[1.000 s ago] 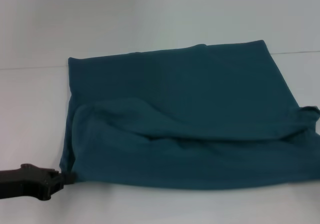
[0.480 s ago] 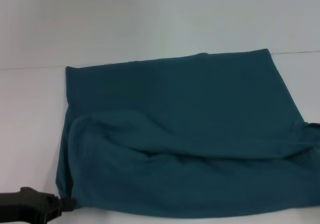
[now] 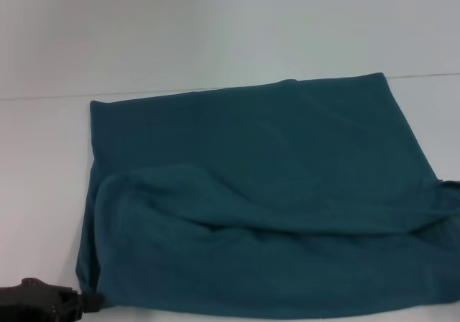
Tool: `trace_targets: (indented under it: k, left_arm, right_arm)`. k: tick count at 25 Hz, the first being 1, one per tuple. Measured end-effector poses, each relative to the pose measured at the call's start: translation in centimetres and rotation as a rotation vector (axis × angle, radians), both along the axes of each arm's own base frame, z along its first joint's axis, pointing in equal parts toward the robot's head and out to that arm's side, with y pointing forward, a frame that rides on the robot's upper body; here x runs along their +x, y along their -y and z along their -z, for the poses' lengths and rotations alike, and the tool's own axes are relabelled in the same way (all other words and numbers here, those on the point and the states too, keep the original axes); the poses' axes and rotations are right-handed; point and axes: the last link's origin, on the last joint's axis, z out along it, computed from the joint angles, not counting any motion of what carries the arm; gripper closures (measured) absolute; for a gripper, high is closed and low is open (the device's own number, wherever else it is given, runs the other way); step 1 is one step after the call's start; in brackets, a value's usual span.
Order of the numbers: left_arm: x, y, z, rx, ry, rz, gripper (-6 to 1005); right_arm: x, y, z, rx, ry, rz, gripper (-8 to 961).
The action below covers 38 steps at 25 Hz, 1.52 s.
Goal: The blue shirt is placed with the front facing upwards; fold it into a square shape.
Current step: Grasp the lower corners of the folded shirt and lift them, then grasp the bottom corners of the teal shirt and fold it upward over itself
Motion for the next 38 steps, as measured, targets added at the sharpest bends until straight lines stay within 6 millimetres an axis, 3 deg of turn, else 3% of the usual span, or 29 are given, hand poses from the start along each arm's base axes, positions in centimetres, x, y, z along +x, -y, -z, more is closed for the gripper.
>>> trace_targets:
  k: [14, 23, 30, 37, 38]
  left_arm:
    - [-0.3, 1.4, -0.7, -0.042, 0.028, -0.003, 998]
    - [-0.6, 2.6, -1.4, -0.044, 0.062, -0.023, 998]
    - [0.5, -0.1, -1.8, 0.021, 0.077, 0.012, 998]
    - [2.6, -5.7, -0.5, 0.084, 0.071, 0.044, 998]
    - [2.8, -6.2, -0.3, 0.094, 0.067, 0.045, 998]
  right_arm:
    - [0.1, 2.5, -0.2, 0.017, -0.045, 0.001, 934]
    - [0.1, 2.9, 0.1, 0.029, -0.048, -0.01, 933]
    - [-1.3, -1.0, -0.8, 0.038, -0.043, -0.072, 933]
    - [-3.5, -7.5, -2.7, 0.067, 0.014, -0.143, 934]
    - [-4.4, -9.4, -3.2, 0.078, 0.03, -0.162, 934]
